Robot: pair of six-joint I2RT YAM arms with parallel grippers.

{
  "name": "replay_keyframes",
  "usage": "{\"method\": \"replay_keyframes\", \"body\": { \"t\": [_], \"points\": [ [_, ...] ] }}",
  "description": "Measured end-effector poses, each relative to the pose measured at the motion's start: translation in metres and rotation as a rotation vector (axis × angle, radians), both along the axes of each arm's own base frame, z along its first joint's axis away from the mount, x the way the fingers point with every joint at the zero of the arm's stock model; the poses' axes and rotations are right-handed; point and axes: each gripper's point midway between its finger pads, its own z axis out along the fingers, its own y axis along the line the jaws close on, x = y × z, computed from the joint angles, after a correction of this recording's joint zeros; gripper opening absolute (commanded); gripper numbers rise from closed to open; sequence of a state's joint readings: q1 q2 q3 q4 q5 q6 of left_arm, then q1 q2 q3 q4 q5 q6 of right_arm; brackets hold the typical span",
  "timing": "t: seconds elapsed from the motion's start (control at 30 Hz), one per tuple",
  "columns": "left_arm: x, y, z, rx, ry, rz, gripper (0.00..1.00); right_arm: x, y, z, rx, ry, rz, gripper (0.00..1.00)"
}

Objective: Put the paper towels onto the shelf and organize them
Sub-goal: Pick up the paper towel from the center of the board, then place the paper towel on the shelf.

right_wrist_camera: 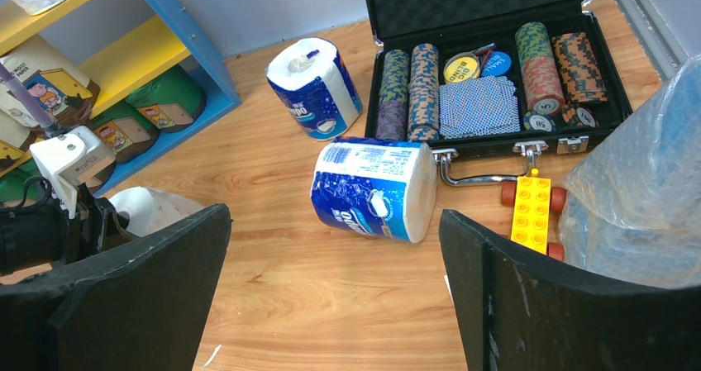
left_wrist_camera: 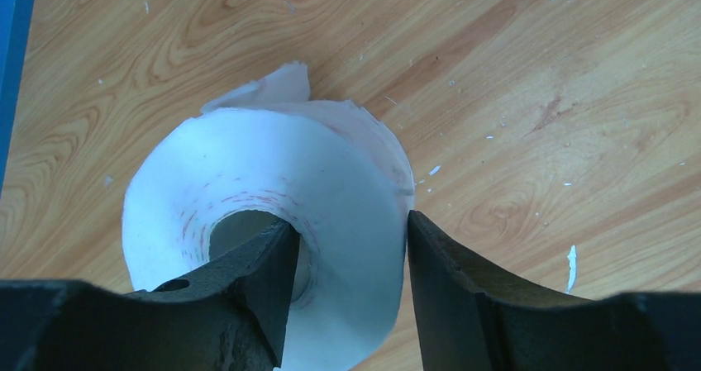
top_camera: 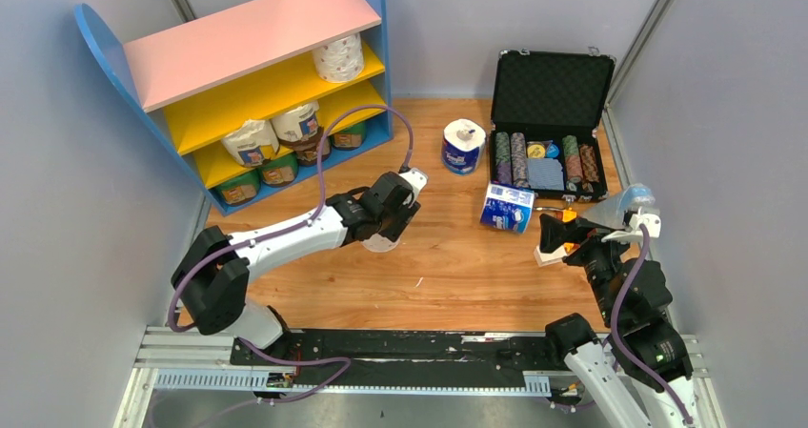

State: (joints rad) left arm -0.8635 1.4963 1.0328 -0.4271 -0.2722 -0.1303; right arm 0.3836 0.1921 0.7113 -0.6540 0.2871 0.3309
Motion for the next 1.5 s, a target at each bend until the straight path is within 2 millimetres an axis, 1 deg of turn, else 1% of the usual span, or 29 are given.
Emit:
{"method": "replay_keyframes", "body": {
  "t": [0.3, 0.4, 0.47, 0.57, 0.63, 0.7, 0.77, 0.9, 1.03, 1.07, 1.1, 1.2, 1.3, 1.33, 1.4, 1.5],
  "points": [
    [-0.001, 0.001, -0.001, 0.005, 0.009, 0.005, 0.33, 0.0, 0.0, 0.0, 0.0, 0.0, 0.001, 1.0],
    [-0.005, 0.007, 0.001, 0.04, 0.036, 0.002, 0.3, 0.0, 0.0, 0.0, 0.0, 0.0, 0.0, 1.0],
    [-0.005, 0.011, 0.009, 0.058, 0.044, 0.003, 0.3, 0.0, 0.0, 0.0, 0.001, 0.0, 0.001, 1.0],
    [0.003, 0.011, 0.034, 0.053, 0.023, 0.002, 0.29, 0.0, 0.0, 0.0, 0.0, 0.0, 0.0, 1.0],
    [0.012, 0.013, 0.059, 0.037, -0.01, 0.008, 0.29, 0.0, 0.0, 0.0, 0.001, 0.0, 0.0, 1.0],
    [0.024, 0.019, 0.086, 0.021, -0.046, 0.023, 0.29, 0.0, 0.0, 0.0, 0.0, 0.0, 0.0, 1.0],
    [0.037, 0.029, 0.114, 0.007, -0.09, 0.05, 0.29, 0.0, 0.0, 0.0, 0.0, 0.0, 0.001, 1.0],
    [0.057, 0.06, 0.161, -0.004, -0.166, 0.114, 0.26, -0.001, 0.0, 0.001, 0.003, -0.008, 0.001, 1.0],
    [0.072, 0.09, 0.199, 0.0, -0.222, 0.169, 0.26, -0.004, -0.001, 0.004, 0.01, -0.024, 0.001, 1.0],
    [0.074, 0.094, 0.206, 0.001, -0.232, 0.176, 0.26, -0.005, -0.002, 0.005, 0.012, -0.028, 0.001, 1.0],
    [0.078, 0.101, 0.22, 0.0, -0.253, 0.186, 0.26, -0.005, -0.002, 0.005, 0.012, -0.03, 0.001, 1.0],
    [0.088, 0.113, 0.247, -0.005, -0.294, 0.202, 0.26, -0.005, -0.002, 0.005, 0.013, -0.031, 0.002, 1.0],
    [0.1, 0.121, 0.265, -0.006, -0.318, 0.21, 0.26, -0.005, -0.001, 0.003, 0.012, -0.029, 0.006, 1.0],
    [0.103, 0.123, 0.268, -0.002, -0.32, 0.213, 0.26, -0.005, -0.001, 0.004, 0.013, -0.03, 0.007, 1.0],
    [0.111, 0.129, 0.269, 0.014, -0.311, 0.214, 0.26, -0.006, -0.001, 0.004, 0.013, -0.031, 0.008, 1.0],
    [0.123, 0.136, 0.266, 0.029, -0.29, 0.217, 0.26, -0.006, -0.001, 0.003, 0.013, -0.031, 0.008, 1.0]
  ]
}}
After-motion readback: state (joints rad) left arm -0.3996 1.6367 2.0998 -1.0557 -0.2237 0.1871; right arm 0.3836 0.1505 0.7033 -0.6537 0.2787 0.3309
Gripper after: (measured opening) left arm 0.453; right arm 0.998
